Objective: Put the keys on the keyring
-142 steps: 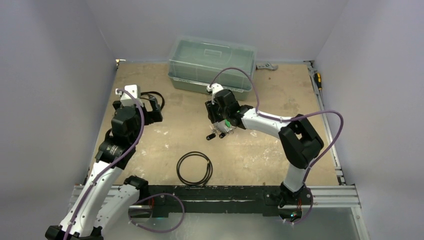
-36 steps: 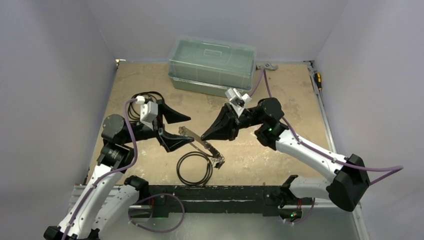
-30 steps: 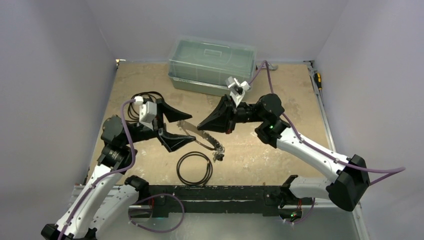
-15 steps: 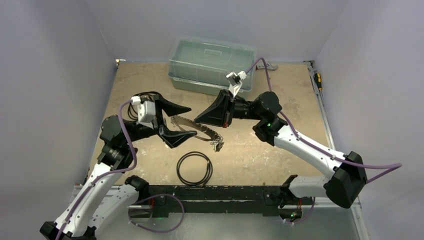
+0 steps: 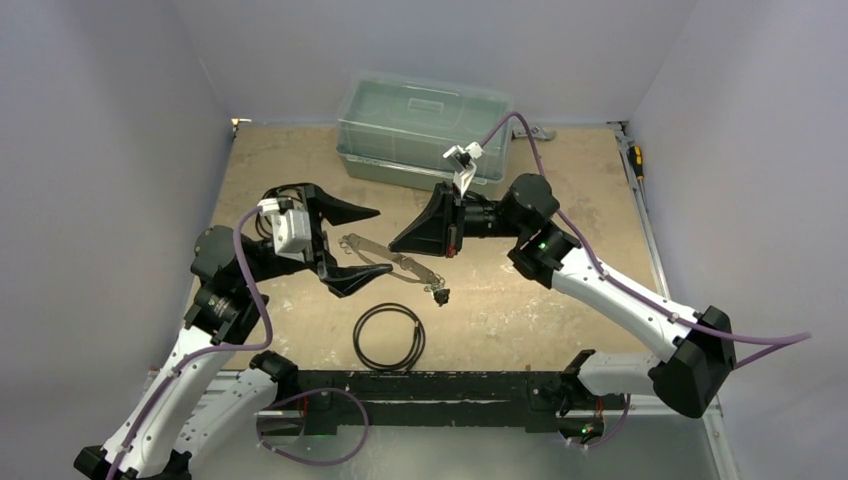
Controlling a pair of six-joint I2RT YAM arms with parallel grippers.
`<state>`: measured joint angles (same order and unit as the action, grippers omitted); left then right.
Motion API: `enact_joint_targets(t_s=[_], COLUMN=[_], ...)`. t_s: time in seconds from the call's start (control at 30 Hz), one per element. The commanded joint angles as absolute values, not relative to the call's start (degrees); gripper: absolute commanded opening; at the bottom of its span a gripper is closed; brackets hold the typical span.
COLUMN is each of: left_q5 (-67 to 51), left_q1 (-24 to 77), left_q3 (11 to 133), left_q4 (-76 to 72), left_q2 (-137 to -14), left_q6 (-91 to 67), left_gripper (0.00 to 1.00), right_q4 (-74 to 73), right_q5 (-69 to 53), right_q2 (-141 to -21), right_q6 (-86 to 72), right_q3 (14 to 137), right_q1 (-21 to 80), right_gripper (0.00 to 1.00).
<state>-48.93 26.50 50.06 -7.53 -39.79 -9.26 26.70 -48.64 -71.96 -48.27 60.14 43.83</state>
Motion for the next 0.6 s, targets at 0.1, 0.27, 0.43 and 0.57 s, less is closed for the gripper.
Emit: enact_joint_targets(t_s=[0.1, 0.27, 0.43, 0.57], left_q5=[-51.52, -52.48, -52.72, -52.91], left_q1=[28.46, 28.56, 28.65, 28.65], left_q3=[52.36, 51.66, 51.45, 50.62], left_q4=[-3.52, -4.15, -4.79, -6.74], left_q2=[-40.58, -41.23, -42.90, -43.82], left_q6=[-5.22, -5.63, -6.63, -8.33], left_gripper=[0.81, 0.73, 0.63, 0.52], right_q4=[23.02, 21.48, 21.70, 21.88], right_q5=[-49.04, -48.57, -47.79, -47.72], right_q2=[-68.37, -68.28, -68.71, -69.14], right_q6=[-44.24, -43.68, -44.20, -44.29], right_q3=[65.39, 66.43, 66.70, 66.91], right_q1=[43.77, 43.77, 43.78, 43.78], right_gripper=[0.00, 0.00, 0.00, 0.00])
